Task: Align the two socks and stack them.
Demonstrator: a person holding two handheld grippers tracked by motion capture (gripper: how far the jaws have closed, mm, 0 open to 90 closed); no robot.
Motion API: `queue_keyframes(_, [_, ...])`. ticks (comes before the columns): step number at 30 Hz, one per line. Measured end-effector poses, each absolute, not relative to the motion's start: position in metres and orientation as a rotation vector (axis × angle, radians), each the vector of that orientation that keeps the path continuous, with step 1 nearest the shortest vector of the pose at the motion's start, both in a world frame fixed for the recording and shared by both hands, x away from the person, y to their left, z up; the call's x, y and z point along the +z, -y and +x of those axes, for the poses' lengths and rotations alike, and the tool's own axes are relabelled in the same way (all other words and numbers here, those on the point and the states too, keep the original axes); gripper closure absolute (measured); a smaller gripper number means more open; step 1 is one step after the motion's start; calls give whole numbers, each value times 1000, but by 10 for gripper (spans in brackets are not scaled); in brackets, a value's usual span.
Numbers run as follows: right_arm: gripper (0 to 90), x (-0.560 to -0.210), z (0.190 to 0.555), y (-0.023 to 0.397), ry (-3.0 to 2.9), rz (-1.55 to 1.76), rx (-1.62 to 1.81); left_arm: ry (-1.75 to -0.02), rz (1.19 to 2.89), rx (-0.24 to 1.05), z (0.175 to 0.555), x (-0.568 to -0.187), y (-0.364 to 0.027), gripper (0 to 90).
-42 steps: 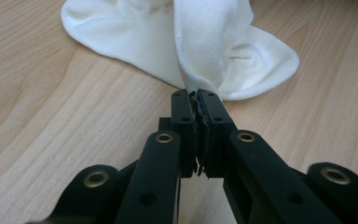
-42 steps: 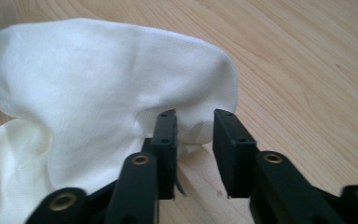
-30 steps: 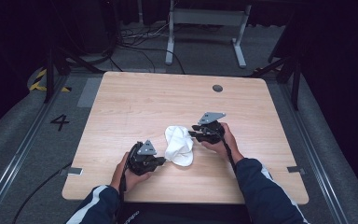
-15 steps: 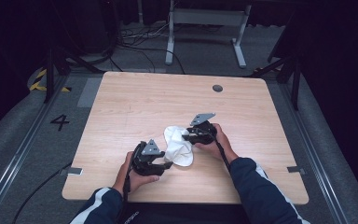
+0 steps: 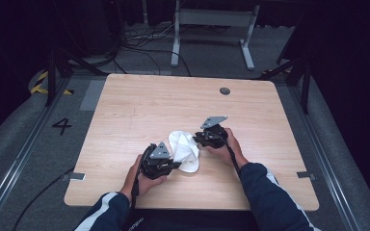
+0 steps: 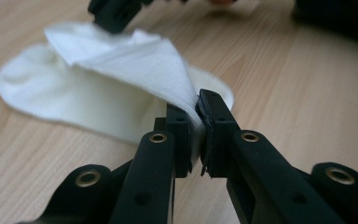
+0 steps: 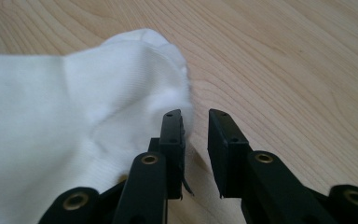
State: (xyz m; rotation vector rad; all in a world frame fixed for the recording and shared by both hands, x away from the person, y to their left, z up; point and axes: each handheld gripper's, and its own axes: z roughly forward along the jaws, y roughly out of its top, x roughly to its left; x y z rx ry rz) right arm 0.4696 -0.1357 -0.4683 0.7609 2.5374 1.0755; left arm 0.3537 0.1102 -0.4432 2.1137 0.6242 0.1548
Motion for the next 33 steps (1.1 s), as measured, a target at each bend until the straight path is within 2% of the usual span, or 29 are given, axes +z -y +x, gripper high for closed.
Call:
queue_keyframes(3, [749,-470,470,135,-2532,762,1057,-631,2043,194,348,-429,-119,794])
queue_keyframes(7, [724,-470,470,135,-2538,769,1060,-672,2001,196,349,-423,-130,682])
queue_keyframes(10, [704,-466,466,137,-2542,744,1108,-712,1998,206,351,-425,-137,693])
queue_keyframes(13, [692,-464,460,138,-2564,709,1130,-765,2054,246,351,-429,-142,624])
queue_keyframes(19, [672,-461,449,134,-2593,659,1159,-767,2217,240,347,-447,-146,590])
queue_keyframes(24, [613,-461,443,125,-2650,640,1150,-792,2274,180,349,-461,-148,587])
queue_keyframes(27, [518,-467,442,119,-2637,657,1061,-788,2289,146,351,-466,-146,611])
queue_keyframes(30, [463,-471,445,120,-2640,764,1066,-772,2305,135,350,-469,-143,670])
queue_keyframes(31, [487,-473,446,121,-2653,780,1066,-771,2302,128,349,-470,-142,699])
queue_keyframes(33, [627,-472,445,123,-2674,771,1094,-755,2310,127,348,-469,-140,768])
